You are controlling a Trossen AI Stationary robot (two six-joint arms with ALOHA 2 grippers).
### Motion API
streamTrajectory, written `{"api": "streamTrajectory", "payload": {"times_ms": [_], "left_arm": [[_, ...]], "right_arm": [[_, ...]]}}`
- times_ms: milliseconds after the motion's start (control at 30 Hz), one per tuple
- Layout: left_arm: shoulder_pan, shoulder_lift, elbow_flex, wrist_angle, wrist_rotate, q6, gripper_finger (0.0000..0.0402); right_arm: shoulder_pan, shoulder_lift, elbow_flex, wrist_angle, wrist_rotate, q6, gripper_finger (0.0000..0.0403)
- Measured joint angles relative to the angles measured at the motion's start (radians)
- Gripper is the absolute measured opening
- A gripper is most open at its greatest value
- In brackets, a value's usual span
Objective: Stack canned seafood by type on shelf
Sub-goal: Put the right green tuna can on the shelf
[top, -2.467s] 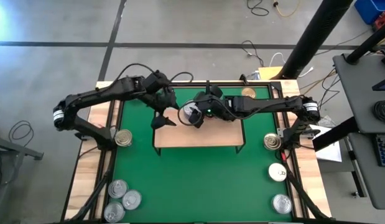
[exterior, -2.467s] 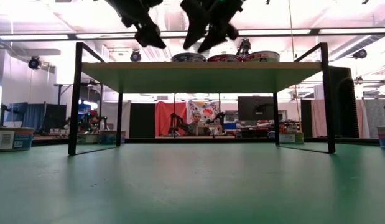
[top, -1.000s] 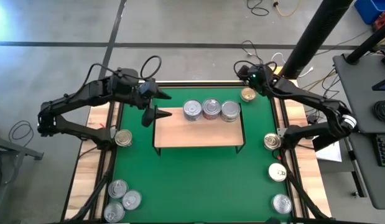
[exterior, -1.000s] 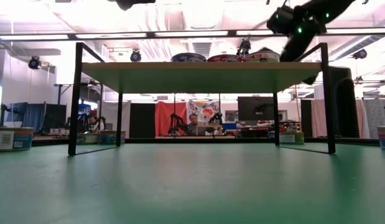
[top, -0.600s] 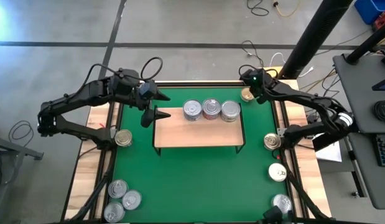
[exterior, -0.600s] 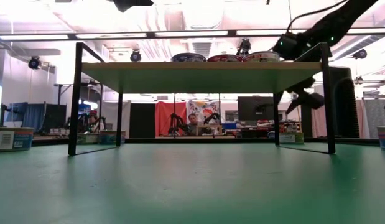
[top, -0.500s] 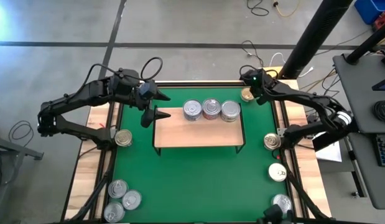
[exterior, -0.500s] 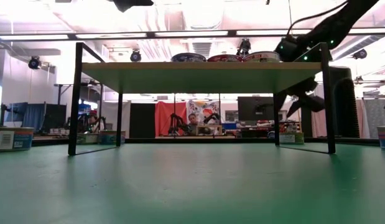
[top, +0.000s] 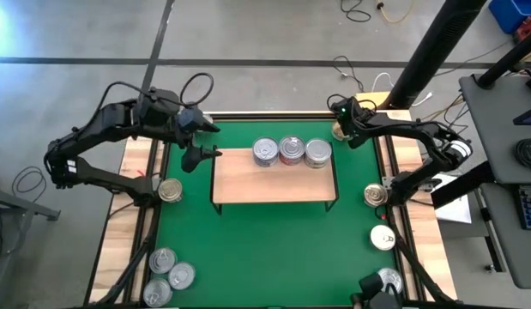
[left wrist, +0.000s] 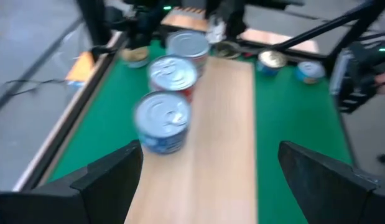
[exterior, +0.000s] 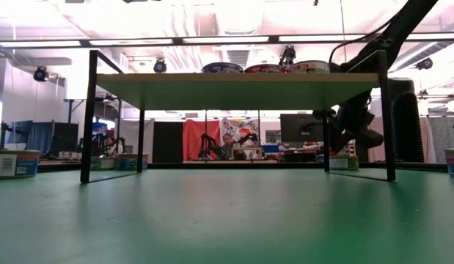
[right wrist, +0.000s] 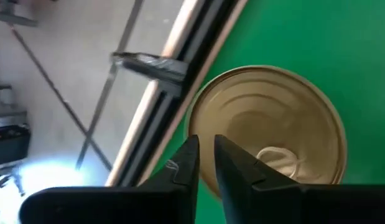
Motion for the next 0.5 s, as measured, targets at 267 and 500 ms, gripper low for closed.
{"api": "streamTrajectory", "payload": {"times_ms": [267, 500], "left_arm": [[0.0, -0.006, 0.019, -0.05, -0.028, 0.001, 0.0356], [-0.001, -0.011, 0.017, -0.077, -0.017, -0.009, 0.0356]], "right_arm": [[0.032, 0.038, 0.004, -0.098, 0.019, 0.009, 0.0029], [0.105, -0.002, -0.005, -0.303, 0.062, -0.019, 0.0027]]}}
